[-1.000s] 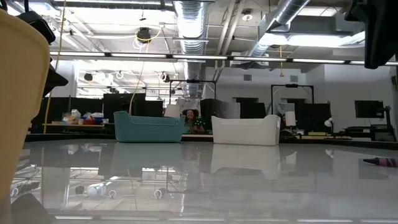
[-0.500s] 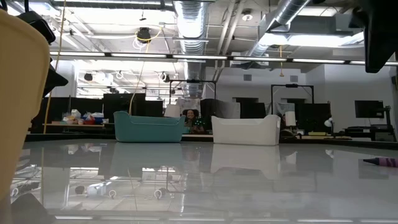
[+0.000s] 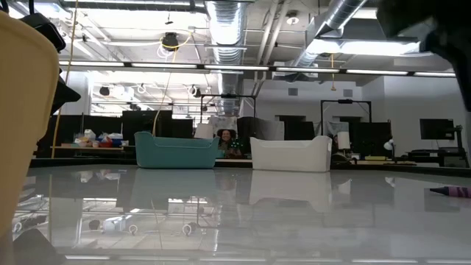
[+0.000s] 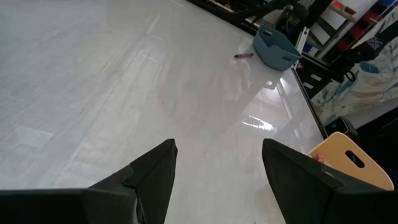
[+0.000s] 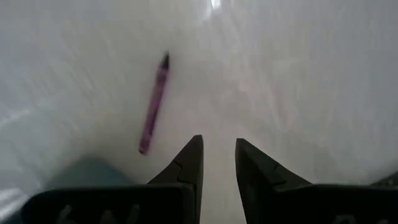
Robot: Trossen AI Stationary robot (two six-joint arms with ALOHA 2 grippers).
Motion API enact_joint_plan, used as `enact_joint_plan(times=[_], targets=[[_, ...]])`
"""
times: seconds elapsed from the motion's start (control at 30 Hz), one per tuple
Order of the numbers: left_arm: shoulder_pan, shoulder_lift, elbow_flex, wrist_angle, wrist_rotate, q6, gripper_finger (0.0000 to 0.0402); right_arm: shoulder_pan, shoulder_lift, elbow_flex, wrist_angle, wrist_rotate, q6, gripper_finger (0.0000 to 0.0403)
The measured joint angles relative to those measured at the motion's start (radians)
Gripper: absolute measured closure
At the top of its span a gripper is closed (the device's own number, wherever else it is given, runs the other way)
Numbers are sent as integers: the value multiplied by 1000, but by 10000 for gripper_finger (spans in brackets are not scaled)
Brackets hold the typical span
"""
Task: Sort crayons
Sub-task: Put the purple crayon into the blue bin
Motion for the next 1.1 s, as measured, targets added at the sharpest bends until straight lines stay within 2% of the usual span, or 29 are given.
enact_joint_plan(times=[0.17, 0.37, 0.57, 0.73, 0.87, 1.1], targets=[[0, 0, 0, 0, 0, 0, 174, -22, -20, -88, 89, -76, -55, 319], [0, 0, 0, 0, 0, 0, 174, -33, -129, -215, 208, -95, -34, 341], [0, 0, 0, 0, 0, 0, 174, -8, -329, -381, 408, -74, 82, 357], [0, 0, 0, 0, 0, 0, 174, 8, -456, -544, 579, -72, 268, 362], [0, 0, 0, 0, 0, 0, 174, 8, -473, -600, 638, -105, 313, 361], [0, 0, 0, 0, 0, 0, 174, -5, -411, -571, 708, -101, 170, 342]])
